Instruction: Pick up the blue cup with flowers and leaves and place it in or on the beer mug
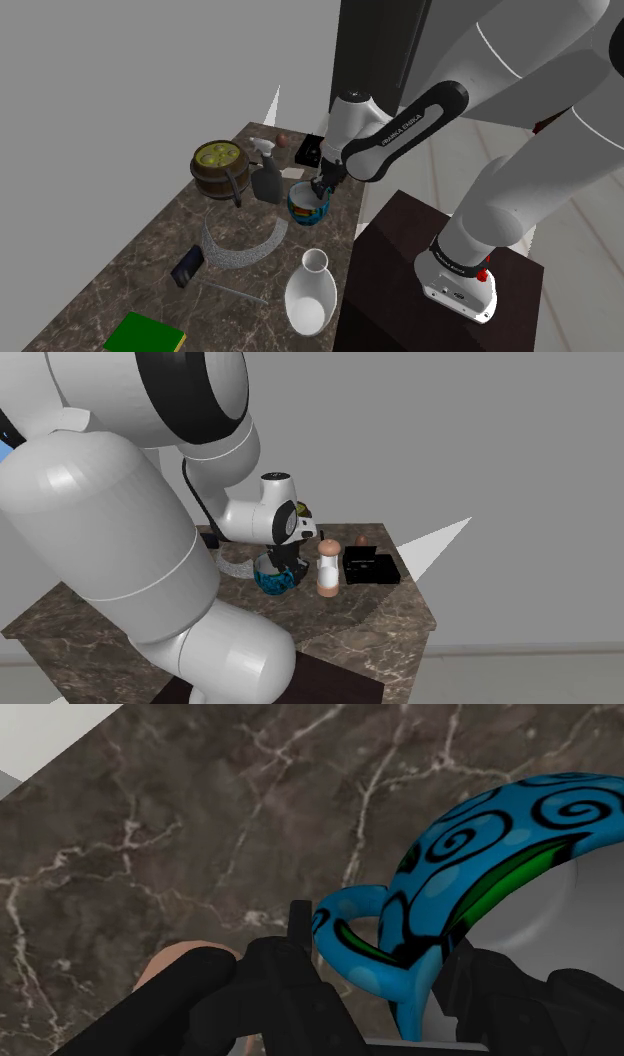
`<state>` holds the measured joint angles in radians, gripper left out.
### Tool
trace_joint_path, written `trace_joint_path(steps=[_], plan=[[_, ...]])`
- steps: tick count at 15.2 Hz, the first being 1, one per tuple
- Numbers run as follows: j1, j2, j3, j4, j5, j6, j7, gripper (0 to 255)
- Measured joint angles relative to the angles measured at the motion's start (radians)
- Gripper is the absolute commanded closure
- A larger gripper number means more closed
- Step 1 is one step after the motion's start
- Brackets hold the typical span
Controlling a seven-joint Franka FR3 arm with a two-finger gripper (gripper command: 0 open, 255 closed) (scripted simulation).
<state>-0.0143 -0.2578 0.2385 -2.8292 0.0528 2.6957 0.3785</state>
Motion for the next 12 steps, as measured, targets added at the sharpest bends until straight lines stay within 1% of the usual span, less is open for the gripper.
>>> trace_joint_path(steps=[3, 12], plan=[[0.006, -0.034, -0.006, 0.007, 0.009, -0.041, -0.008, 255], [0.022, -0.157, -0.025, 0.049, 0.029, -0.204, -0.027, 255]])
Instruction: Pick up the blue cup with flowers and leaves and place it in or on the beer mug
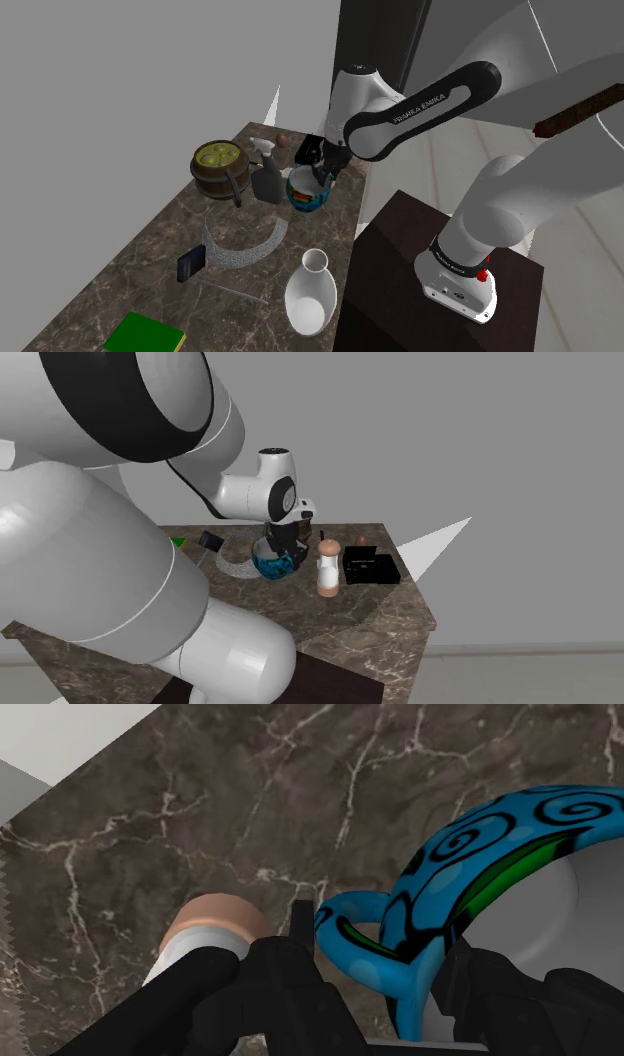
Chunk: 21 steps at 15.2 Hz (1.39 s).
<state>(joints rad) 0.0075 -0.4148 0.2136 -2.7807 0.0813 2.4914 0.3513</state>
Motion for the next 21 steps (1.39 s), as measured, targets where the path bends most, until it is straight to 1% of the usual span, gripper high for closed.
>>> trace_joint_path(steps=[12, 21], plan=[[0.007, -0.125, -0.022, 0.086, 0.004, -0.211, -0.013, 255], [0.006, -0.177, -0.035, 0.174, -0.001, -0.349, -0.017, 255]])
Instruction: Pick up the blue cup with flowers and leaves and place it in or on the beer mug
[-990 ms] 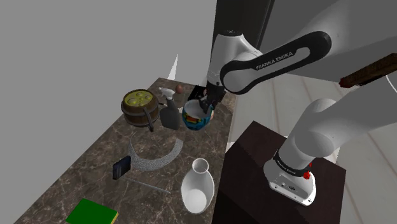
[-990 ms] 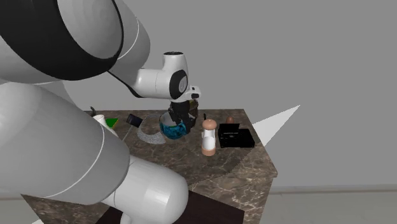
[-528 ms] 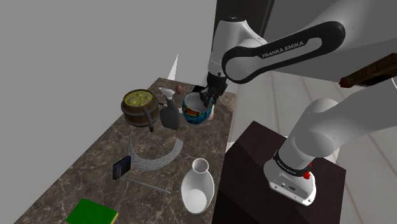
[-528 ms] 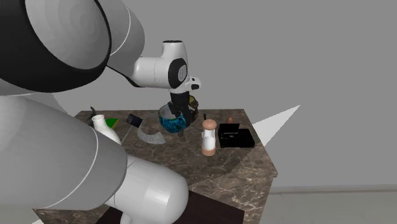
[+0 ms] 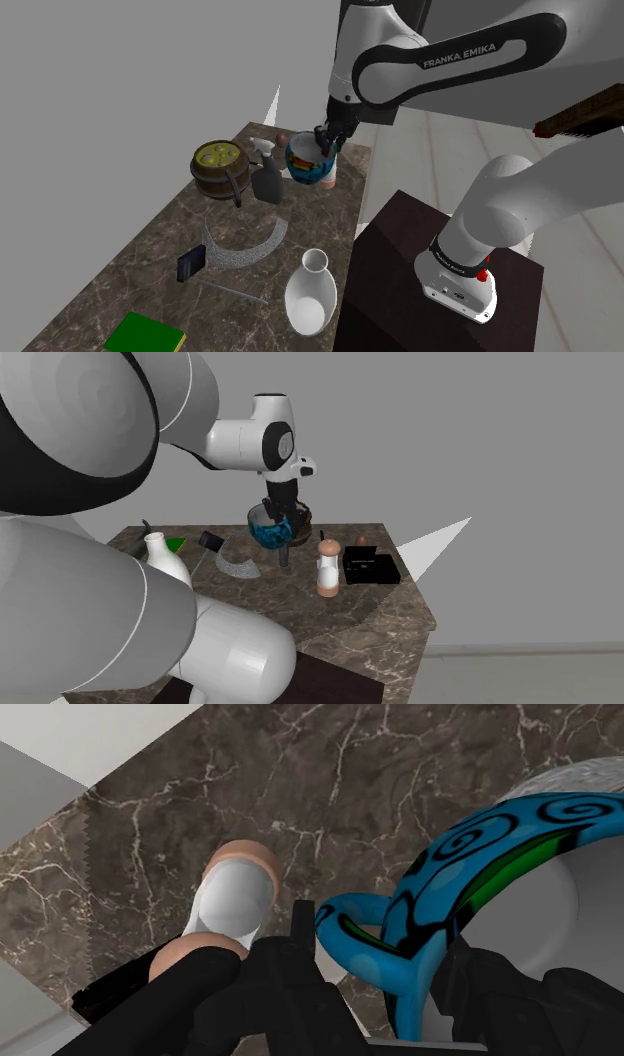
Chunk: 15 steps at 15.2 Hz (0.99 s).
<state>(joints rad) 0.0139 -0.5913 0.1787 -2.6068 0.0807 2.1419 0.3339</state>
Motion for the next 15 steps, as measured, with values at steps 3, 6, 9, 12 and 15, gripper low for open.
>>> trace_joint_path(steps=[3, 6, 9, 12, 15], plan=[[-0.002, -0.013, -0.006, 0.031, -0.003, -0.044, -0.004, 255], [-0.001, -0.023, -0.008, 0.065, -0.004, -0.088, -0.002, 255], [-0.002, -0.027, -0.009, 0.102, -0.005, -0.129, -0.001, 255], [-0.009, 0.053, 0.003, 0.180, -0.013, -0.127, 0.013, 255], [-0.017, 0.181, 0.030, 0.300, -0.028, -0.118, 0.044, 255]])
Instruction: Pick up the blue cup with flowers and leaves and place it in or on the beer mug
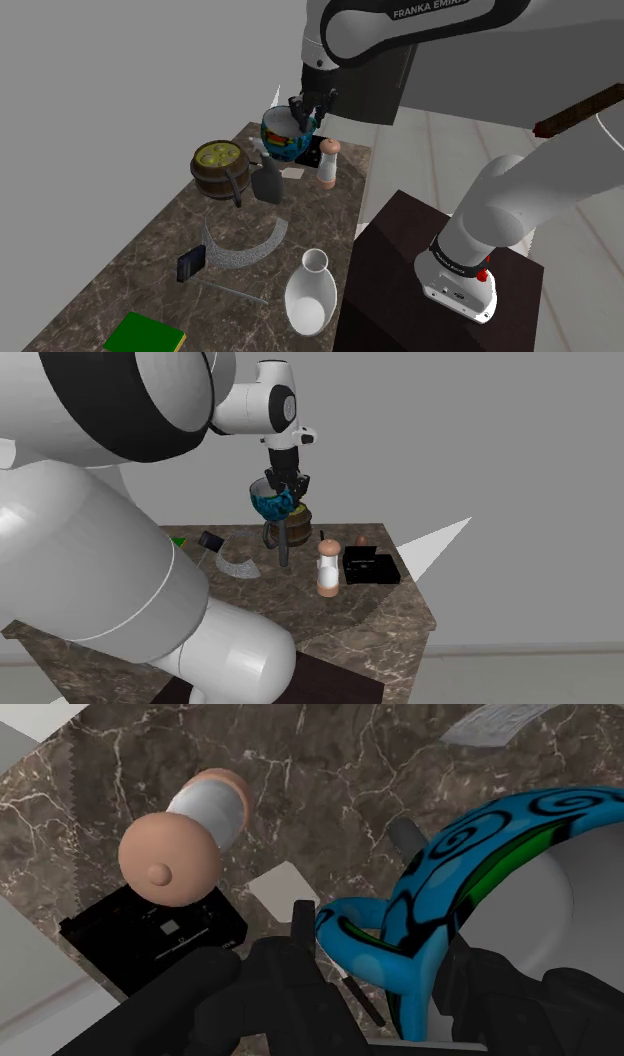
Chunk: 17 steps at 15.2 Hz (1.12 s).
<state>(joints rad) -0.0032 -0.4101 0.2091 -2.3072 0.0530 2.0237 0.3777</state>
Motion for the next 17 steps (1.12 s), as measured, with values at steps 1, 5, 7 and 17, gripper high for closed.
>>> trace_joint_path(steps=[1, 5, 7, 17], plan=[[-0.003, 0.038, 0.006, 0.035, -0.006, 0.004, 0.008, 255], [-0.008, 0.196, 0.040, 0.201, -0.039, -0.008, 0.056, 255], [-0.009, 0.276, 0.051, 0.284, -0.061, -0.013, 0.077, 255], [0.045, 0.708, 0.080, 0.840, -0.191, -0.159, 0.172, 255]])
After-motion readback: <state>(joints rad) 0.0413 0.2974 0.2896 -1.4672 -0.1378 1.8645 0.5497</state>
